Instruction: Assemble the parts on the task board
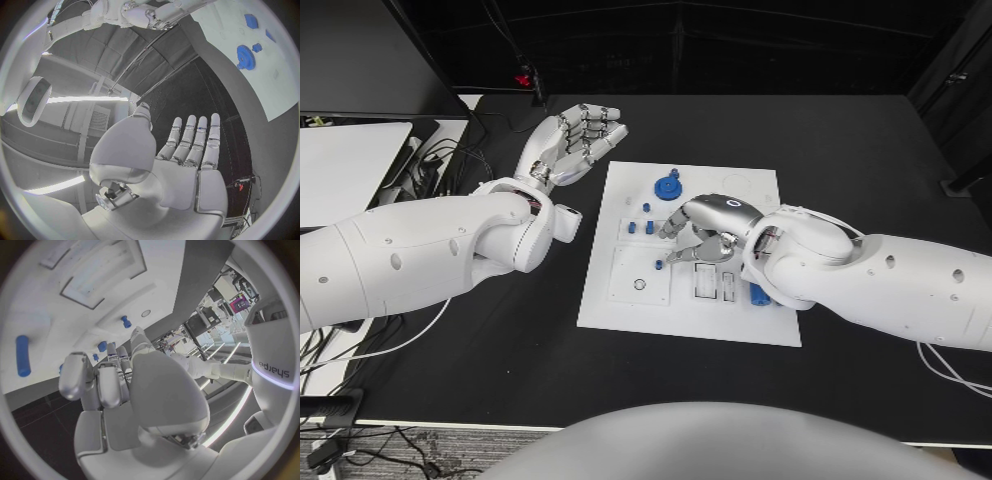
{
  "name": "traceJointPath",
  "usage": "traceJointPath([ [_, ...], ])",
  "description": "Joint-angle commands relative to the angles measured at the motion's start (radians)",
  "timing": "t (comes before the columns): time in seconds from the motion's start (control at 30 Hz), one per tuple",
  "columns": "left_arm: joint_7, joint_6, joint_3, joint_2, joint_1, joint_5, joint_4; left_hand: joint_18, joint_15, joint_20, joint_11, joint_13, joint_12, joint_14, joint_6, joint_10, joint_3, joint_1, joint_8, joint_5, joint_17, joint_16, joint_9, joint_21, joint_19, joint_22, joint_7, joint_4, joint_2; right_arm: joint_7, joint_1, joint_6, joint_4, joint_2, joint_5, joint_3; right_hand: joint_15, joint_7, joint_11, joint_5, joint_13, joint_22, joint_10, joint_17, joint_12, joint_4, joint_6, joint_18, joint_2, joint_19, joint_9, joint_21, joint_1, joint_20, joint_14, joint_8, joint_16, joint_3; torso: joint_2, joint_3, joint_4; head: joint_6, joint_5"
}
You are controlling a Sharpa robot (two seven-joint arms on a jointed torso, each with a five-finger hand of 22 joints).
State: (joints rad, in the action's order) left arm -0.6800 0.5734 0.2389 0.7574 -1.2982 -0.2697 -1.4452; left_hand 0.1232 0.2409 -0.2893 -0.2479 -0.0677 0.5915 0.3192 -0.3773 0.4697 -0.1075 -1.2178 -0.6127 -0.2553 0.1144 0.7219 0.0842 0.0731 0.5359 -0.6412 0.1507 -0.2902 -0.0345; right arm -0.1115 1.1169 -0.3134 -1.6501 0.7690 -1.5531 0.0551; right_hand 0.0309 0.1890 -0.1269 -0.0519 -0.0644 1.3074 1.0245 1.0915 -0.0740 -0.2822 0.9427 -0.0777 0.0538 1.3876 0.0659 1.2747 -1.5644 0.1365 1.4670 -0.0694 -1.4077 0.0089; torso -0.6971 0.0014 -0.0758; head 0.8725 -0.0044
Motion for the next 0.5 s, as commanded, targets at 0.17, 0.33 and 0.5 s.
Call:
traceJointPath([
  [0.17,-0.121,-0.006,-0.001,0.001,-0.001,0.001,-0.001,-0.009,-0.001,0.000,0.000,0.002,0.004,-0.003,0.006,-0.006,-0.007,0.000,-0.004,0.001,-0.003,0.007,-0.002,0.005,0.004,0.002,0.139,-0.002,-0.007,0.255,0.035,-0.231,-0.051,0.118,0.281,-0.002,0.015,0.009,-0.009,-0.005,-0.002,0.021,-0.049,0.015,-0.020,0.012,-0.056,-0.008,-0.004,0.002,-0.001,-0.003,0.029,0.013,0.024,0.007,-0.004,0.004,0.001,-0.0008,0.0026,0.000,-0.007],
  [0.33,-0.123,-0.004,-0.001,-0.001,0.001,0.001,0.002,-0.009,-0.001,0.000,0.000,0.002,0.004,-0.003,0.006,-0.006,-0.007,0.000,-0.004,0.001,-0.003,0.007,-0.002,0.005,0.004,0.002,0.139,-0.002,-0.007,0.298,0.053,-0.226,-0.030,0.174,0.317,-0.002,0.003,-0.001,0.000,-0.011,-0.002,0.046,-0.077,0.069,-0.030,0.019,-0.080,0.000,-0.007,0.022,0.000,0.028,0.031,0.004,0.036,0.005,-0.026,0.007,0.001,-0.0005,0.0011,-0.001,-0.017],
  [0.5,-0.123,-0.003,-0.001,-0.001,0.003,0.001,0.003,-0.009,-0.001,0.000,0.000,0.002,0.004,-0.003,0.006,-0.006,-0.008,0.000,-0.004,0.001,-0.003,0.007,-0.002,0.005,0.004,0.002,0.139,-0.002,-0.007,0.240,0.057,-0.189,0.004,0.190,0.240,-0.001,0.009,0.006,-0.005,-0.002,-0.003,0.062,-0.091,0.097,-0.045,0.025,-0.078,0.006,-0.010,0.035,0.003,0.048,0.032,0.007,0.042,0.000,-0.040,0.008,0.001,0.0010,0.0033,-0.005,-0.023],
])
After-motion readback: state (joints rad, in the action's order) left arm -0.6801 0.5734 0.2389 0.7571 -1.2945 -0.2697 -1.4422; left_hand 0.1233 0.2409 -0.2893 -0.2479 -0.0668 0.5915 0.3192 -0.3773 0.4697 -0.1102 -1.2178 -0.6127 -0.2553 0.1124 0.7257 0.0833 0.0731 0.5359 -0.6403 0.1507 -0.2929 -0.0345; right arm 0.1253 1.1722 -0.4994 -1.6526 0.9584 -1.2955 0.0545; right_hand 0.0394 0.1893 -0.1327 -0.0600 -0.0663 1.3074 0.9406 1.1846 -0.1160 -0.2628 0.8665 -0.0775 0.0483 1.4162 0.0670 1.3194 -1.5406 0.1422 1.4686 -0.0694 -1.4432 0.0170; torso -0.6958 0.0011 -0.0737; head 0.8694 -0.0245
